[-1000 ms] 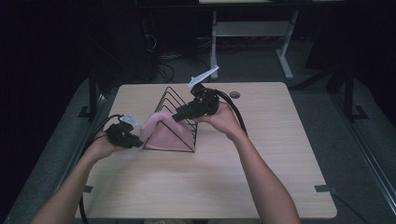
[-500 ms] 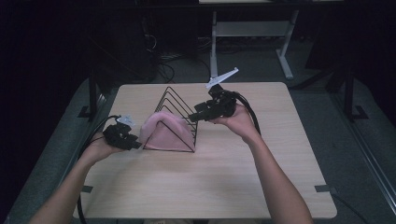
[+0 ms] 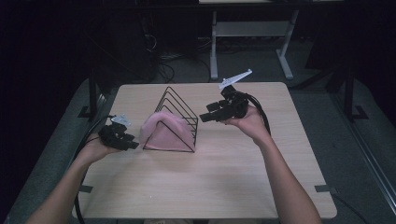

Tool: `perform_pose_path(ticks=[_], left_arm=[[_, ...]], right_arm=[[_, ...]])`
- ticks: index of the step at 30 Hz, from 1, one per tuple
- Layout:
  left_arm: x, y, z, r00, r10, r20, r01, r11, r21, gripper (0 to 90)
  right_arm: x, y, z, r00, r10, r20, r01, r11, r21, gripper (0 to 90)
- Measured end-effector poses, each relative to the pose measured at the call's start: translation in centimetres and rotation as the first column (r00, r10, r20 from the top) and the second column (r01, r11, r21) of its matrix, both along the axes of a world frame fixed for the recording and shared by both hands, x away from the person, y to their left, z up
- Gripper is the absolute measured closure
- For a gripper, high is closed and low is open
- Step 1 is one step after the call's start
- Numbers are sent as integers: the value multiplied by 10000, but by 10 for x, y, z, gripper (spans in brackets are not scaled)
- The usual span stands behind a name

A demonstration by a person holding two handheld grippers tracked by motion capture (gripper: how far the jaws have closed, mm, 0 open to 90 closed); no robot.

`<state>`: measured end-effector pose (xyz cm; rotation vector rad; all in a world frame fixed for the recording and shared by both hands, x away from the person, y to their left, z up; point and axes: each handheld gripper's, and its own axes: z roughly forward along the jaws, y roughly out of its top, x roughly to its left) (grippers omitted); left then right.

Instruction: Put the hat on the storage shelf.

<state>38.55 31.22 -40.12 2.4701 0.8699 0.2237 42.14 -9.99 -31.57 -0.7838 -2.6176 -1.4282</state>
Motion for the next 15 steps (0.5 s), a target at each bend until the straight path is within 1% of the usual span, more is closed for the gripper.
perform_pose_path(ticks=[2, 3, 5, 6, 8, 9, 11, 12, 13, 15], left_arm=[[-1, 1, 1, 10000, 7, 22, -7, 10000, -66, 561], [-1, 1, 1, 10000, 2, 43, -2, 10000, -52, 560], [-2, 2, 2, 10000, 10, 15, -10, 10000, -74, 557], [-3, 3, 2, 10000, 44, -7, -44, 9999, -126, 555], [-3, 5, 2, 10000, 11, -11, -11, 9999, -105, 548], [-4, 5, 2, 10000, 65, -59, -66, 9999, -132, 544], [-4, 7, 2, 10000, 38, -29, -38, 10000, -91, 540], [-5, 7, 2, 9999, 101, -37, -102, 9999, -122, 537], [-6, 7, 2, 9998, 176, -62, -177, 9996, -237, 534], [-7, 7, 2, 9997, 211, -89, -214, 9993, -304, 528]], right_arm=[[0, -4, 0, 10000, -32, 89, 32, 10000, 7, 355], [-1, -6, 0, 10000, -71, 30, 71, 10000, 15, 353], [-1, -9, 0, 9999, -98, 113, 98, 10000, 1, 352], [-1, -11, 0, 9999, -147, 91, 146, 9999, 28, 350], [-2, -16, -2, 9996, -265, 103, 265, 9996, -43, 348], [-2, -19, -3, 9994, -333, 58, 333, 9994, -48, 347], [-3, -25, -5, 9989, -478, 22, 478, 9988, -38, 345], [-3, -28, -6, 9985, -550, 53, 550, 9985, -35, 343], [-4, -31, -6, 9982, -601, 7, 601, 9982, -3, 341], [-4, -37, -8, 9972, -740, -86, 740, 9973, -26, 335]])
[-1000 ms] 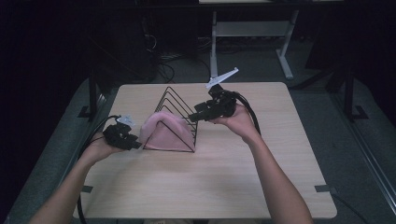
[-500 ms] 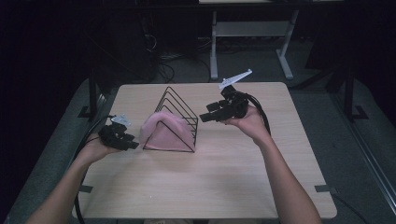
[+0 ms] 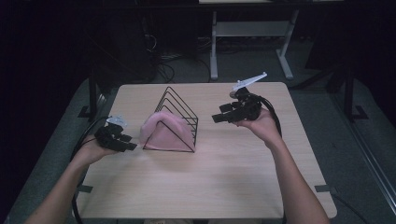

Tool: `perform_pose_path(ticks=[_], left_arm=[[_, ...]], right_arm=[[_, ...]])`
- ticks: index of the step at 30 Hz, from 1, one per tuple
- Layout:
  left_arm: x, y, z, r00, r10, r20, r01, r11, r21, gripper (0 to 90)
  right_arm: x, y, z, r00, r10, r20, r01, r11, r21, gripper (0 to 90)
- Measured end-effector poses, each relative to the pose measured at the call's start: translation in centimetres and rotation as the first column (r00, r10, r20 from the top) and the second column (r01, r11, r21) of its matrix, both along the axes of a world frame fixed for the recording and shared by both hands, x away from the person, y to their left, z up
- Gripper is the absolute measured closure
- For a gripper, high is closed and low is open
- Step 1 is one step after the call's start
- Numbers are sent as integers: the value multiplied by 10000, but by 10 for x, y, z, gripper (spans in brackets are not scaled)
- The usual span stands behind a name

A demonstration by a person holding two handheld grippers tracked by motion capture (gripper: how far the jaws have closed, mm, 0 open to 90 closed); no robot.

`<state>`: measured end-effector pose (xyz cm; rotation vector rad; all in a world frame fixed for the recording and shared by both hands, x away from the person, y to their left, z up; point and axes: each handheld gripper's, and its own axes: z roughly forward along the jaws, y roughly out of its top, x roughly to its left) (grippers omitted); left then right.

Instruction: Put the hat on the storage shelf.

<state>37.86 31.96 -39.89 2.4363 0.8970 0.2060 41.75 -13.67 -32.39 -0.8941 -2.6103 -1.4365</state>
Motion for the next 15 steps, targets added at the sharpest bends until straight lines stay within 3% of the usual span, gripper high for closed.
perform_pose_path(ticks=[15], left_arm=[[-7, 1, 3, 9999, 9, 131, -6, 9999, -172, 469]], right_arm=[[-7, -32, -11, 9970, -757, -185, 753, 9969, -207, 313]])
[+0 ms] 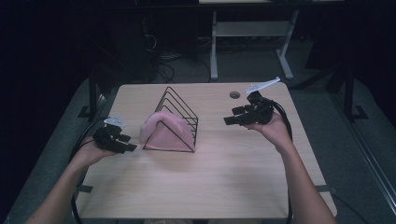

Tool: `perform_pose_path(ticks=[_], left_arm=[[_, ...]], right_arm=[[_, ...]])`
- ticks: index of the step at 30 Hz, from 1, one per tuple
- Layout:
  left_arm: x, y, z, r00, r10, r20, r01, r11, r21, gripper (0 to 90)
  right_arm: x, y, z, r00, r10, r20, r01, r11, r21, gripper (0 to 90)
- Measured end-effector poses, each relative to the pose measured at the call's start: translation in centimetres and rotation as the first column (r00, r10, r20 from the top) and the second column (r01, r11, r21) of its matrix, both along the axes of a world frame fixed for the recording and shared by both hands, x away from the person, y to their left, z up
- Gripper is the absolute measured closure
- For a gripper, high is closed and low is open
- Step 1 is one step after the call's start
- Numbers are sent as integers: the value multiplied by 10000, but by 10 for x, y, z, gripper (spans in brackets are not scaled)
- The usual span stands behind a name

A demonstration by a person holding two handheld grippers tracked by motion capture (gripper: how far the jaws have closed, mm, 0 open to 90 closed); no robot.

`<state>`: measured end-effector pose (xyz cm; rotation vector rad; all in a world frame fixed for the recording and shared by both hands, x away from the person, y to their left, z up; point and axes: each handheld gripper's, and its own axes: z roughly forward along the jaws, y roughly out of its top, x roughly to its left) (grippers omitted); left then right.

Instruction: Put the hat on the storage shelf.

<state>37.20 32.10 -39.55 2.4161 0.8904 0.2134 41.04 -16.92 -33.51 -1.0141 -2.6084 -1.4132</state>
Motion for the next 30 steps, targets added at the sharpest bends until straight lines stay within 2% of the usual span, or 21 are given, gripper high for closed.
perform_pose_path(ticks=[24, 30], left_arm=[[-10, -3, -5, 9997, 225, -116, -228, 9995, -206, 402], [-13, -4, -6, 9995, 289, -118, -292, 9992, -266, 381]], right_arm=[[-20, -48, -29, 9947, -940, -423, 938, 9956, -54, 286], [-28, -63, -38, 9902, -1273, -580, 1274, 9919, -34, 278]])
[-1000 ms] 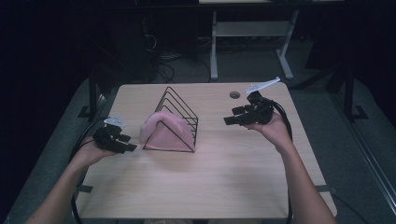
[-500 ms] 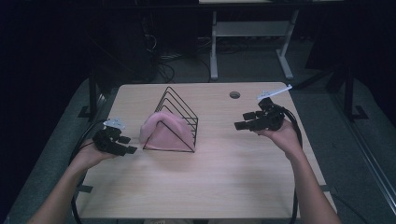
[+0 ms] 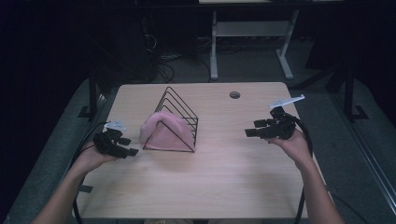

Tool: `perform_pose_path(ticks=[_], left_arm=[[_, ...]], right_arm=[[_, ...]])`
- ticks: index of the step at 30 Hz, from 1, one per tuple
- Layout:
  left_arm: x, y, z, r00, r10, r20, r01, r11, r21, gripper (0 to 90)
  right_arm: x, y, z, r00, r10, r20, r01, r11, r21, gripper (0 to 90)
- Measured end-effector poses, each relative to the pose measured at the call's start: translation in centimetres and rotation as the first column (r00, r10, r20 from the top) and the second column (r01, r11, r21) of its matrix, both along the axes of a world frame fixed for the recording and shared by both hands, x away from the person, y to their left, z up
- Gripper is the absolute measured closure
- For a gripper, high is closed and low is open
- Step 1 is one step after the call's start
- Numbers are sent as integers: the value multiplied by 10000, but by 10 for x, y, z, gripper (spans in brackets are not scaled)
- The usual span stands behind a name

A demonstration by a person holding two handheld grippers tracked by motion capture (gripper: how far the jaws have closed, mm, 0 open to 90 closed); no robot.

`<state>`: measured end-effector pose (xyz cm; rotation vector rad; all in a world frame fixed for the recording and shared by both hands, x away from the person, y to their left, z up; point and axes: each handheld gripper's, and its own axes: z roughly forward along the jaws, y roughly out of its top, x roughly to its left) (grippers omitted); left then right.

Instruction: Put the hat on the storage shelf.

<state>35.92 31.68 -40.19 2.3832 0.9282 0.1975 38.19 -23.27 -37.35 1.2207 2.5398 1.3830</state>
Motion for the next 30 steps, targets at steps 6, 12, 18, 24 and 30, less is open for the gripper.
perform_pose_path(ticks=[6, 12, 18, 24, 30], left_arm=[[-3, -3, -3, 10000, 25, 59, -24, 9999, -101, 356], [-6, -6, -8, 10000, 23, -3, -23, 9999, -168, 343], [-10, -9, -10, 10000, -21, 25, 22, 9998, -199, 337], [-16, -11, -12, 10000, -2, 42, 3, 9997, -256, 332], [-23, -7, -9, 9996, 83, 281, -71, 9990, -438, 328]], right_arm=[[-7, -12, -8, 9997, -244, -41, 244, 9997, -22, 277], [-14, -22, -17, 9987, -483, -142, 483, 9988, 8, 277], [-21, -31, -29, 9974, -658, -281, 660, 9978, 58, 270], [-30, -42, -39, 9949, -932, -392, 940, 9954, 192, 265], [-42, -51, -47, 9922, -1146, -497, 1142, 9934, -111, 259]])
